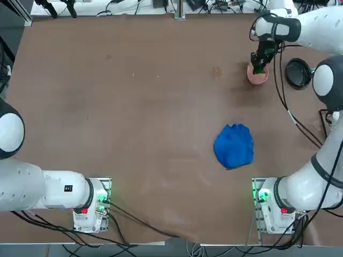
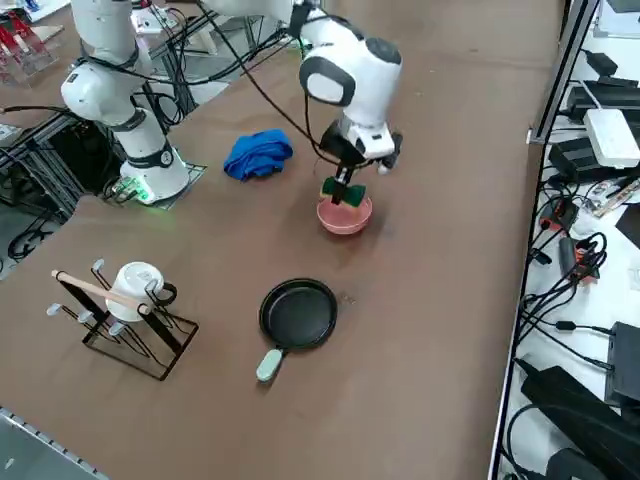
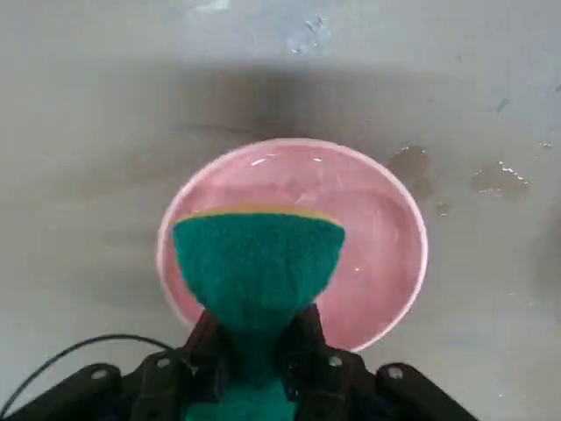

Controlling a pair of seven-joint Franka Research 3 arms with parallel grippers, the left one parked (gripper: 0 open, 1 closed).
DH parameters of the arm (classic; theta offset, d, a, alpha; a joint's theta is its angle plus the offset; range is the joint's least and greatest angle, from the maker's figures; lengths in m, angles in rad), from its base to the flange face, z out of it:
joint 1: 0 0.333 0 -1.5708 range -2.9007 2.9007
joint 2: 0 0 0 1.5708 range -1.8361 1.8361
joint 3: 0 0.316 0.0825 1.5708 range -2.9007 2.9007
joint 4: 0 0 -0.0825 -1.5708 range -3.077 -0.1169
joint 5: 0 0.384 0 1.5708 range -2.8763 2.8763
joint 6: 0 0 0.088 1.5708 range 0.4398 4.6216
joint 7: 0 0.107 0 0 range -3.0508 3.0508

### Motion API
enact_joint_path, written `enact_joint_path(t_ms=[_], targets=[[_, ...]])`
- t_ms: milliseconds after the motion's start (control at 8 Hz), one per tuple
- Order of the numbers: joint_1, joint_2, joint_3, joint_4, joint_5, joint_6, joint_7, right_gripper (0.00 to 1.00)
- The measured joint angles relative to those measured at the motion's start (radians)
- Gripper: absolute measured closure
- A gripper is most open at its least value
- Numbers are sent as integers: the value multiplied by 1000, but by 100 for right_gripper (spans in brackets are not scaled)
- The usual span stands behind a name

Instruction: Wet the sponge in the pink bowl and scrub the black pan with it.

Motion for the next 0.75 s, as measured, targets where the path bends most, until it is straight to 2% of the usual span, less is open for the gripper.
enact_joint_path(t_ms=[750], targets=[[-28, 60, 0, 0, 0, 89, 0, 67]])
